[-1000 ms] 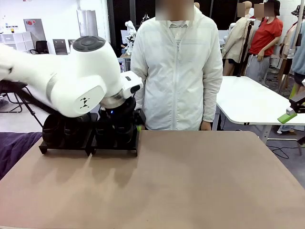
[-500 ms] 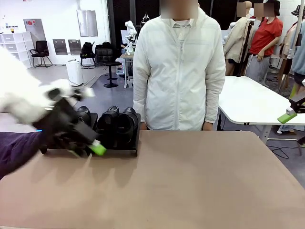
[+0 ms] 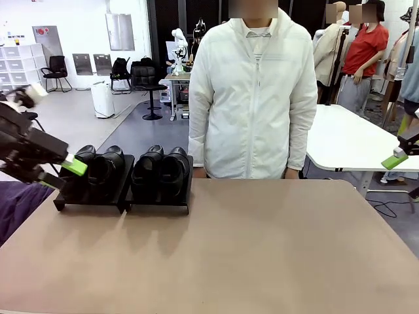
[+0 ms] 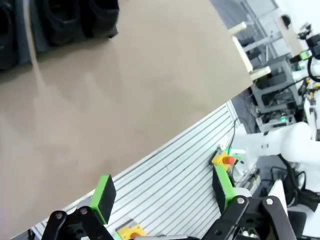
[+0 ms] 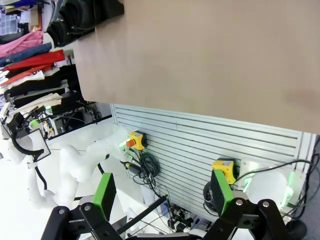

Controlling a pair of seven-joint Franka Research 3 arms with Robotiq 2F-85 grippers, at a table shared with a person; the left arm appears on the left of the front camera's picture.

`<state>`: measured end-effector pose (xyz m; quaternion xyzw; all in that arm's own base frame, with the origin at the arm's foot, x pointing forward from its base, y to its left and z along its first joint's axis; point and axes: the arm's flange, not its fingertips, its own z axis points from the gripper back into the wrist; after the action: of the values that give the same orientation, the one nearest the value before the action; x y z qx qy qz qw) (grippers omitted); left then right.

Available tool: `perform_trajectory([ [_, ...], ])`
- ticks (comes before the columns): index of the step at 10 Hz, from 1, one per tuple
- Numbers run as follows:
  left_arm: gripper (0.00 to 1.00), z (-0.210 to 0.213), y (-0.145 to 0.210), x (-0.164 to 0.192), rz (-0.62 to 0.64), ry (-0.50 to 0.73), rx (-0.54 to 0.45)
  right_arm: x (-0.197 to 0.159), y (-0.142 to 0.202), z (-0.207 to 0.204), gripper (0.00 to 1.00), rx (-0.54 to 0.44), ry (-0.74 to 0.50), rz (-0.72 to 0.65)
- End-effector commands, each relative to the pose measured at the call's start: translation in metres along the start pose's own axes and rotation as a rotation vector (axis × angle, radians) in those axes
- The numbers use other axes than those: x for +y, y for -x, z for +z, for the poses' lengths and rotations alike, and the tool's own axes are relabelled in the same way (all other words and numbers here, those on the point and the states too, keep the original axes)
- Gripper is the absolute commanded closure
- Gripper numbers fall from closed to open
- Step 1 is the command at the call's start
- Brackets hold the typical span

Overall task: Organize the shoes by placing them on the stand.
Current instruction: Place the Shoe from the middle of the table onto the Shoes Stand.

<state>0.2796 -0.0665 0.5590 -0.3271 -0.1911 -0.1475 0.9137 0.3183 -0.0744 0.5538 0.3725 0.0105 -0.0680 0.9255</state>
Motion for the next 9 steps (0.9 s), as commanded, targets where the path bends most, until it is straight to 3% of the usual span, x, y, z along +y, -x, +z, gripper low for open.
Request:
perform_trajectory([
  [1, 0.00, -0.0107, -0.0043, -0.0043, -0.035, 0.012, 0.023, 0.0001, 0.0000, 0.0027, 0.00, 0.002, -0.008, 0.020],
  [9, 0.00, -0.0107, -0.0043, -0.0043, -0.035, 0.012, 0.023, 0.0001, 0.0000, 0.0027, 0.00, 0.002, -0.008, 0.020],
])
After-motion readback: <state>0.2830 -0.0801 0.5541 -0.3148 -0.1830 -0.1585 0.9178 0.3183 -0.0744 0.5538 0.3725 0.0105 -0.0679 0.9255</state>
